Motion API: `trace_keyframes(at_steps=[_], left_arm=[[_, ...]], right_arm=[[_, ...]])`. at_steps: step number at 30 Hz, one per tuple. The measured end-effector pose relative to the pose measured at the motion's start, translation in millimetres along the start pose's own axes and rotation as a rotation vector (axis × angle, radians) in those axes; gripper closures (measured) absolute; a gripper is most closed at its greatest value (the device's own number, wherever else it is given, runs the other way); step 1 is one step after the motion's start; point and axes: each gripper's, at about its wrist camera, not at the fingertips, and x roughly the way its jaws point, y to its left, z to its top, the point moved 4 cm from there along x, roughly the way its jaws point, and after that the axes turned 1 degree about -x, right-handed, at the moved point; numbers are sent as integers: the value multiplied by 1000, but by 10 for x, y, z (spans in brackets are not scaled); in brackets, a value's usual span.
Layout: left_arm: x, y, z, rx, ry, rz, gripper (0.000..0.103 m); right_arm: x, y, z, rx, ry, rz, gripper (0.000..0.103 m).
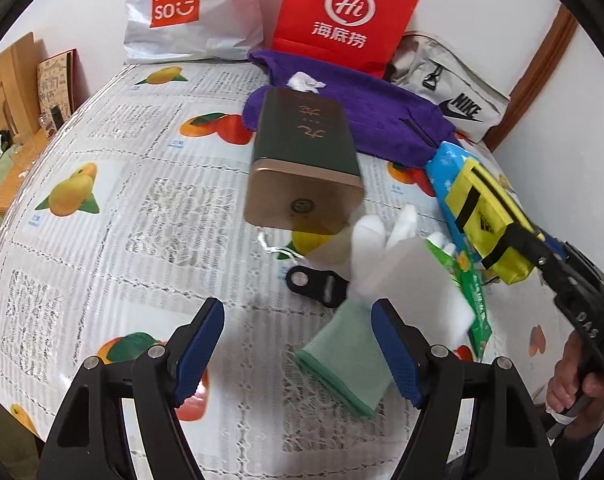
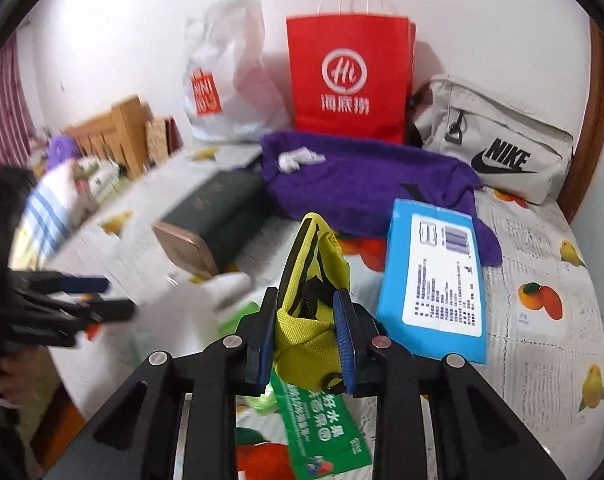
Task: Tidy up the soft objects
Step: 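Lift the yellow pouch with the right tool while the left tool grasps the white foam pad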
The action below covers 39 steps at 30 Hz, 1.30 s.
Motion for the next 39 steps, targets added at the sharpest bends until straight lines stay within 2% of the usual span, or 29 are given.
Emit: trace_keyframes(at_steps=[6,12,17,21,24,28,30,33,38,39], left_arm=[[-46,-242,-84,40,-16,-58,16],[50,-560,-154,90,14,-87,15],[187,-721,-208,124,44,-75,15],[297,-786,-223,136,59,-61,15],[387,-803,-215,144,67,-18,15],[455,-769,-177,143,60,37,15],[460,-757,-159,152,56,39,15],[439,-714,-128,132,51,24,19],[386,-673,-89,124,31,10,23],[370,-666,-88,124,27,8,23]], right_arm=[[-314,40,-29,22,-62,33,76],[-448,-84,-148,84,-95,42,76],[-625,-225,-252,112,-119,28,76],[-683,-326,-447,97,-84,-11,76],[-617,-381,-682,74,-22,-35,76],[-460,-467,-920,107,41,-37,75],[-478,-491,-946,105,23,-68,71],[-454,-530,-956,110,35,-85,70],[-284,-619,-982,136,82,-90,68],[-258,-632,-979,147,86,-85,65]])
